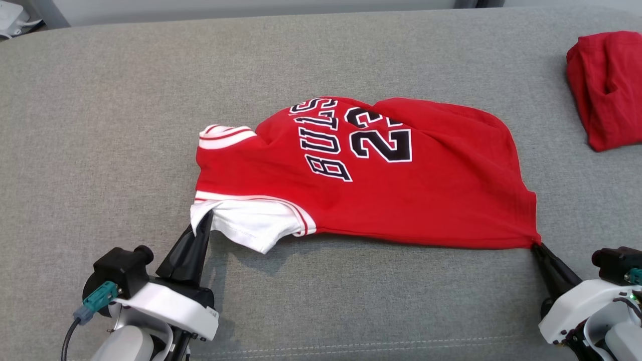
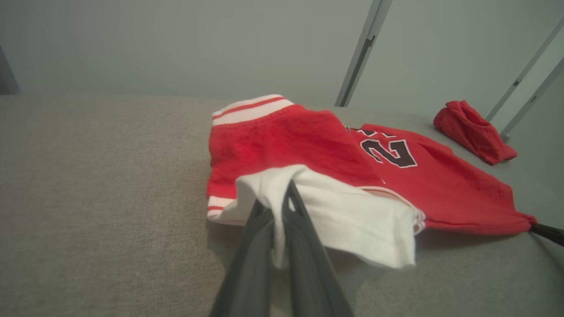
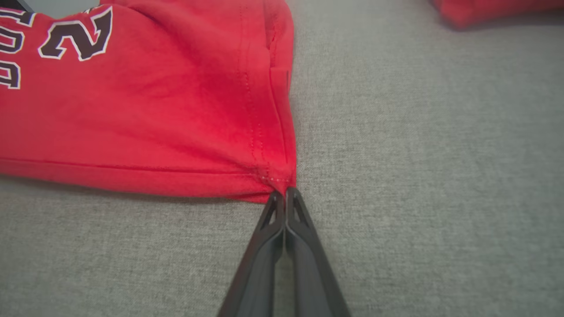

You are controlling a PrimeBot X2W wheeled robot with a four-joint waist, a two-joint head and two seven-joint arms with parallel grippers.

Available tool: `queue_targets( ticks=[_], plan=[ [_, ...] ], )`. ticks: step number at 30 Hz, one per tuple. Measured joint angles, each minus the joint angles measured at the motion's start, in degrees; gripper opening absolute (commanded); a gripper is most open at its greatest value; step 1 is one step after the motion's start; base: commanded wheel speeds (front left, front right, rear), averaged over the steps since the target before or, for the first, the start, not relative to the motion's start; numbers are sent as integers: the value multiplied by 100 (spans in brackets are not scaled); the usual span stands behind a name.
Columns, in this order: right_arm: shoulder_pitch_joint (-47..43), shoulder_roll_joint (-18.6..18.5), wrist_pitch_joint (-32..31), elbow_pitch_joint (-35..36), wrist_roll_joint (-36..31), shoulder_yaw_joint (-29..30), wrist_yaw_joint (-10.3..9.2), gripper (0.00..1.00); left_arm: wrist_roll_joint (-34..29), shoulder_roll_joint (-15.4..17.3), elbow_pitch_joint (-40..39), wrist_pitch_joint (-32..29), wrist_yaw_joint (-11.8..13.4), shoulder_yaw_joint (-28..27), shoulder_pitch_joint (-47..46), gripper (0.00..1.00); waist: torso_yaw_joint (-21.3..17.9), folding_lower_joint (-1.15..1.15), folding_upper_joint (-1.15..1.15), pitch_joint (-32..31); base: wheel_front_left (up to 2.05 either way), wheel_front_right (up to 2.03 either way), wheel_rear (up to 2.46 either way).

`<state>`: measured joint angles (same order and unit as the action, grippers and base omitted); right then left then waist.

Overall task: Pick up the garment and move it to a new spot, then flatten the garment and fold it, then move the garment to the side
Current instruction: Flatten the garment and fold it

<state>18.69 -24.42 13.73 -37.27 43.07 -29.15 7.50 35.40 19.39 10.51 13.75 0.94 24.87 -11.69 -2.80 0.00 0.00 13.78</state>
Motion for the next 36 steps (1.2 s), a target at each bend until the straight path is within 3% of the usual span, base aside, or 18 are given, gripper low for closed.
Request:
queue_targets(
  ticks=[1, 10, 16, 29, 30, 31, 33, 36],
  plan=[
    [-24, 11, 1, 38, 32, 0, 0, 100, -1, -18, -51, 16, 25, -18, 38, 0, 8, 0, 0, 13, 0, 0, 0],
    [-740, -152, 43, 936, 74, 436, -1, 100, -122, -36, -310, 48, 216, -246, 183, 0, 64, 0, 0, 87, 0, 0, 0],
    [-1128, 0, 44, 1774, 326, 503, -1, 100, -160, -73, -292, 49, 222, -379, 398, 0, 46, 0, 0, 109, 0, 0, 0],
    [-998, 70, 44, 1426, 378, 338, -1, 100, -369, -240, -230, 49, 166, -450, 397, 0, 112, 0, 0, 73, 0, 0, 0],
    [-947, 89, 44, 1362, 381, 304, -1, 93, -376, -242, -227, 49, 161, -452, 397, 0, 109, 0, 0, 71, 0, 0, 0],
    [-881, 109, 44, 1271, 388, 237, -1, 69, -377, -246, -223, 49, 160, -453, 396, 0, 105, 0, 0, 68, 0, 0, 0],
    [-745, 148, 44, 1094, 392, 91, -1, 0, -398, -254, -213, 49, 156, -456, 394, 0, 95, 0, 0, 64, 0, 0, 0],
    [-622, 193, 44, 976, 439, 0, -1, 0, -416, -264, -193, 49, 149, -454, 392, 0, 91, 0, 0, 43, 0, 0, 0]
  ],
)
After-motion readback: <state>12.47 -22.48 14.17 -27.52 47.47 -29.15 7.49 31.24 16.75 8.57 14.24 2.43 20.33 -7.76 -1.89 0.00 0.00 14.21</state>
